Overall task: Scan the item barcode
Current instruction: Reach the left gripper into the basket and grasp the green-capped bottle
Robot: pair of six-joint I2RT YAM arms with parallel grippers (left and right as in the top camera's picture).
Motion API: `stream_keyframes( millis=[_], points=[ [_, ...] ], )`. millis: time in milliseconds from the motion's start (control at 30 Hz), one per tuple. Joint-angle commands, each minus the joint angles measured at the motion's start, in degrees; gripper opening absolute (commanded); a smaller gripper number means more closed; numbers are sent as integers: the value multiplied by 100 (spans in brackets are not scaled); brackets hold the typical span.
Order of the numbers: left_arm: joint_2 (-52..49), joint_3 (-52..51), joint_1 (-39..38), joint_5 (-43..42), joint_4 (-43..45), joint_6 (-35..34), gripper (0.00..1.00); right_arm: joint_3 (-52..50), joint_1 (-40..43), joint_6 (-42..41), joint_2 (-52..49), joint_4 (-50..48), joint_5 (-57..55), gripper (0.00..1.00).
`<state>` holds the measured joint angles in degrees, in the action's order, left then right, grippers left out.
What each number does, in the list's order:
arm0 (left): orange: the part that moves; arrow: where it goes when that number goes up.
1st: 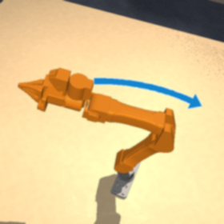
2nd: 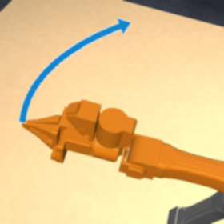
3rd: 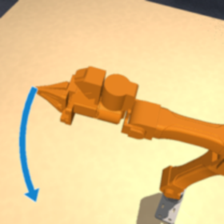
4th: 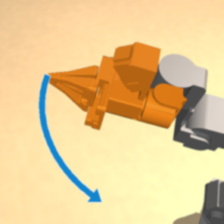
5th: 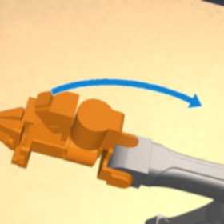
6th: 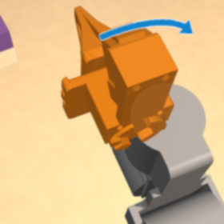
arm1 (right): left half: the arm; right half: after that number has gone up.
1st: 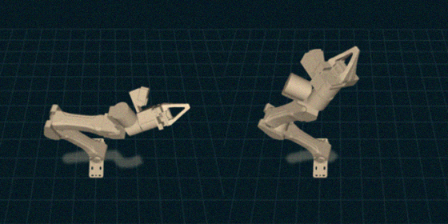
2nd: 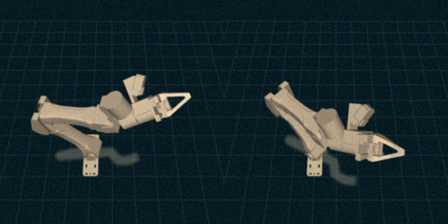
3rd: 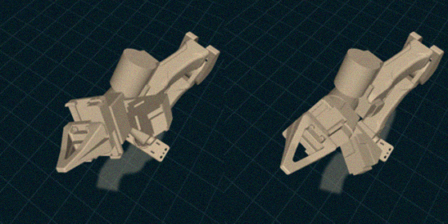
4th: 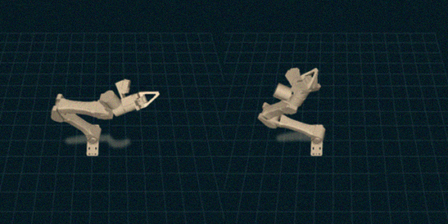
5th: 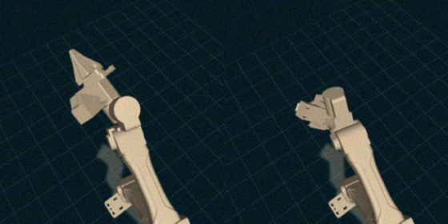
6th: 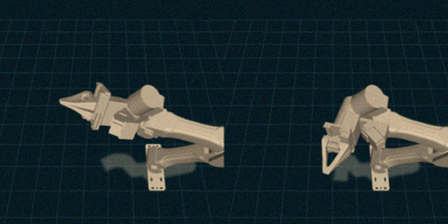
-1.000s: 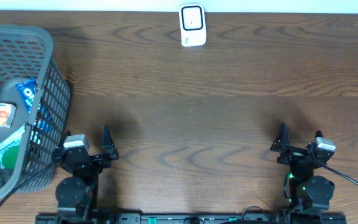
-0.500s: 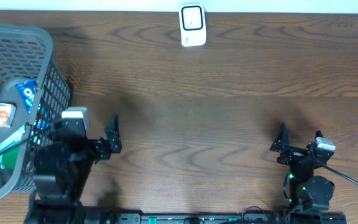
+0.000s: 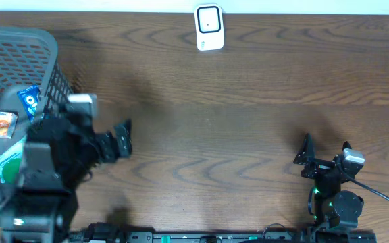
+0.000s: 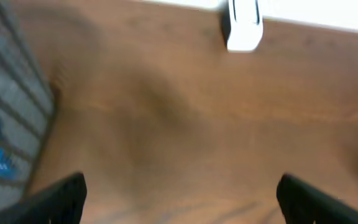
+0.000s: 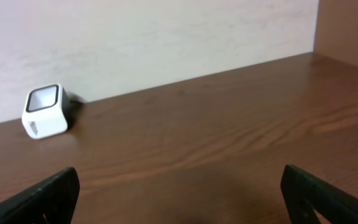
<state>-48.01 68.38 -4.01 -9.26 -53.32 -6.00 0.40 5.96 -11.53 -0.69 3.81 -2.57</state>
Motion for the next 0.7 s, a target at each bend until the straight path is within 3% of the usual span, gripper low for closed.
stream_keyframes(
  millis=[0, 267, 400, 667],
  points=[
    [-686, 1327, 146, 748, -549, -317, 98, -9, -37, -42, 31, 20, -52, 99],
    [-2238, 3410, 1532, 1060, -1832, -568, 98, -9, -37, -42, 31, 20, -52, 99],
    [-2649, 3456, 2754, 933, -2194, -916, 98, -9, -37, -42, 31, 20, -52, 99],
    [-3134, 3202, 4446, 520, -2365, -1572, 98, -9, -37, -42, 31, 20, -52, 99]
  ],
)
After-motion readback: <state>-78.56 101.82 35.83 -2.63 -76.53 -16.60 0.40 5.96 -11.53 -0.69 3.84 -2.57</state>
